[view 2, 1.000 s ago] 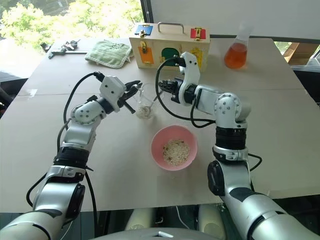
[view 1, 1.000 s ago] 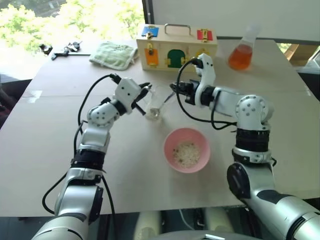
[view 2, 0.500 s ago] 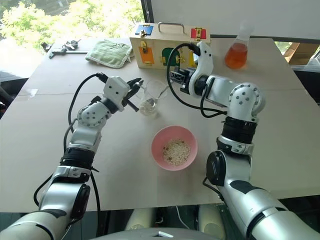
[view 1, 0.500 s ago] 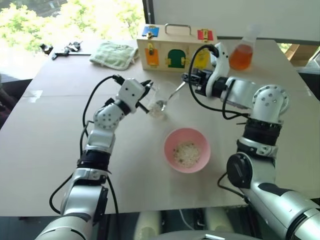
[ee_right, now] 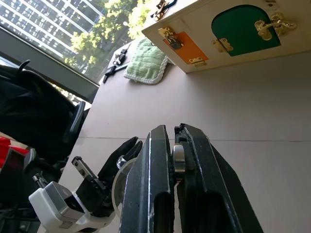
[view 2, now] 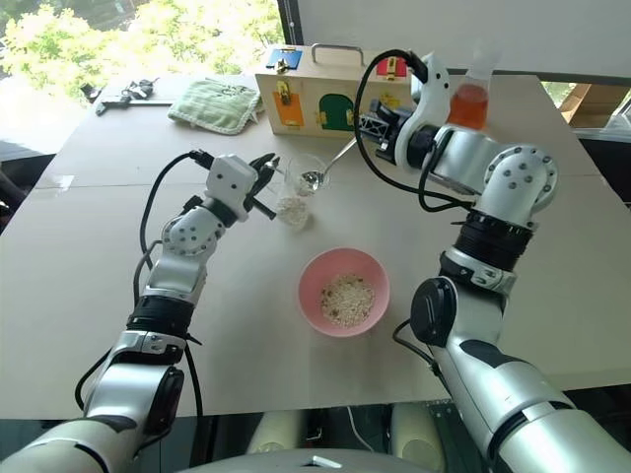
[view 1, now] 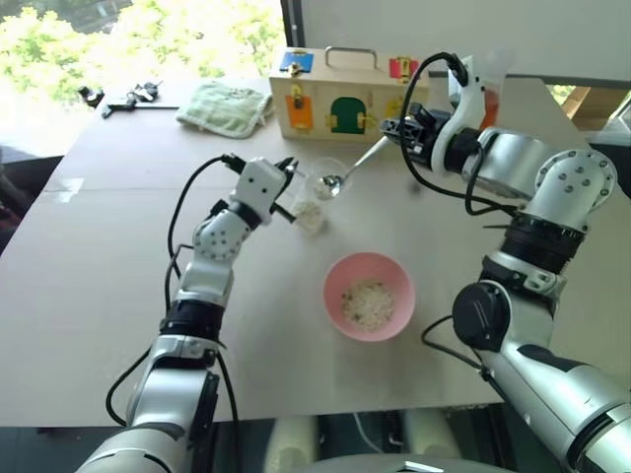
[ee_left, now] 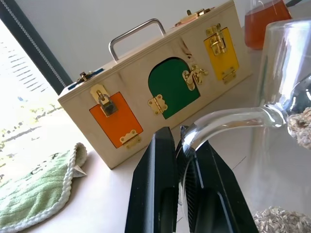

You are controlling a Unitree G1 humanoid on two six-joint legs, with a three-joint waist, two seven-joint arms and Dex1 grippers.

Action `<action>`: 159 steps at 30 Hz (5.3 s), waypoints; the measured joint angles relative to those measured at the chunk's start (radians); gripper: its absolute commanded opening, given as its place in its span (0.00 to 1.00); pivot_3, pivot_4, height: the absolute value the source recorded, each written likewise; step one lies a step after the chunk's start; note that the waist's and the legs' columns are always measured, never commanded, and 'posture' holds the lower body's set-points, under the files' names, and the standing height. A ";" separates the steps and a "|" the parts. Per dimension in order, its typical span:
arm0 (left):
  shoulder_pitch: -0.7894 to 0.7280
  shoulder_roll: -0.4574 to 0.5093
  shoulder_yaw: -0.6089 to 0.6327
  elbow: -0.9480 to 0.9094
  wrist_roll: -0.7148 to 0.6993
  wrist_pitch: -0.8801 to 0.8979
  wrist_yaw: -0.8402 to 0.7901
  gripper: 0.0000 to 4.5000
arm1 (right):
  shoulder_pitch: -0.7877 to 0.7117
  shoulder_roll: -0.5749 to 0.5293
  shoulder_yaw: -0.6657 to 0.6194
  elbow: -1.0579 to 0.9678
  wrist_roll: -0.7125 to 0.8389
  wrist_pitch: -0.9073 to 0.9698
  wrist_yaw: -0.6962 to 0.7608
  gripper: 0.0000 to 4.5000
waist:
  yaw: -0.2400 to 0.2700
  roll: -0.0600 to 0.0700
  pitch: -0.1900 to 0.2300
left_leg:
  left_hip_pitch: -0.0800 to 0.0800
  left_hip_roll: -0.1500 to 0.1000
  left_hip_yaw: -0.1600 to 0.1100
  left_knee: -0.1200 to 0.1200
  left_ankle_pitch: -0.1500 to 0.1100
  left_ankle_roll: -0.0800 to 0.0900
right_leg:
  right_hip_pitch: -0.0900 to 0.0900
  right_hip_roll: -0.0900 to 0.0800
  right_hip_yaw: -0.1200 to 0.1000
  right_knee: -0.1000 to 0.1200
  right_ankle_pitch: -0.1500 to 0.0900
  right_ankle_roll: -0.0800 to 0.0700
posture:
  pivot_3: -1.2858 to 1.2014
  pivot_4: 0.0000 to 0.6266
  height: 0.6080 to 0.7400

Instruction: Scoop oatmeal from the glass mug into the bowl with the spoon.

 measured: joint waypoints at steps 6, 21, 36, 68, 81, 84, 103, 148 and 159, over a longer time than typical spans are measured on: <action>0.020 -0.033 0.021 0.000 -0.035 -0.001 0.025 0.02 | -0.047 0.008 -0.090 0.000 0.016 0.038 -0.045 0.00 | -0.001 0.000 0.000 | 0.000 0.000 0.000 0.000 0.000 0.000 | 0.000 0.000 0.000 0.000 0.000 0.000 | 0.52 0.24 1.00; 0.089 -0.106 0.089 -0.001 -0.136 -0.006 0.032 0.02 | -0.135 0.106 -0.379 -0.007 0.030 0.108 -0.209 0.00 | -0.001 0.000 0.000 | 0.000 0.000 0.000 -0.001 0.000 0.000 | 0.000 0.000 0.000 0.000 0.000 0.000 | 0.52 0.24 1.00; 0.094 -0.151 0.083 -0.002 -0.145 -0.028 0.024 0.02 | -0.148 0.147 -0.460 -0.008 0.099 0.113 -0.342 0.00 | -0.001 0.000 0.000 | 0.000 0.000 0.001 -0.001 0.000 0.000 | 0.000 0.000 0.001 0.000 0.000 0.000 | 0.52 0.24 1.00; 0.063 -0.153 0.095 0.036 -0.166 -0.078 -0.016 0.02 | 0.294 -0.224 0.036 0.038 1.183 -0.246 -0.675 0.00 | -0.002 0.000 0.000 | 0.001 0.001 0.002 -0.002 0.000 0.000 | 0.000 0.000 0.003 -0.001 0.000 0.000 | 0.52 0.24 1.00; 0.052 -0.154 0.110 0.039 -0.178 -0.085 -0.028 0.02 | 0.481 -0.377 0.176 -0.028 1.184 -0.256 -0.413 0.00 | 0.006 0.000 0.000 | 0.001 0.002 0.002 -0.002 0.000 0.000 | 0.000 0.000 0.003 -0.001 0.000 0.000 | 0.52 0.24 1.00; 0.052 -0.154 0.115 0.040 -0.179 -0.086 -0.031 0.02 | 0.537 -0.417 0.189 -0.041 1.183 -0.248 -0.355 0.00 | 0.006 0.000 0.000 | 0.001 0.002 0.002 -0.002 0.000 0.000 | 0.000 0.000 0.003 -0.001 0.000 0.000 | 0.52 0.24 1.00; 0.028 -0.160 0.114 0.084 -0.185 -0.105 -0.042 0.02 | 0.678 -0.799 0.435 -0.307 1.157 -0.336 -0.040 0.00 | 0.015 -0.001 0.000 | 0.001 0.001 0.001 0.000 0.000 0.001 | 0.000 0.000 0.003 -0.002 0.001 0.001 | 0.52 0.24 1.00; 0.028 -0.160 0.115 0.116 -0.186 -0.115 -0.060 0.02 | 0.838 -0.795 0.422 -0.516 0.358 -0.729 0.863 0.00 | 0.029 -0.001 0.000 | 0.000 -0.001 -0.013 0.009 0.000 0.001 | 0.007 0.000 -0.005 0.000 0.001 0.002 | 0.52 0.24 1.00; 0.049 -0.159 0.108 0.112 -0.177 -0.133 -0.060 0.02 | 0.844 -0.825 0.400 -0.308 0.870 -0.471 0.478 0.00 | 0.029 -0.001 0.000 | 0.001 -0.001 -0.013 0.010 -0.001 0.001 | 0.007 0.000 -0.005 0.000 0.001 0.002 | 0.52 0.24 1.00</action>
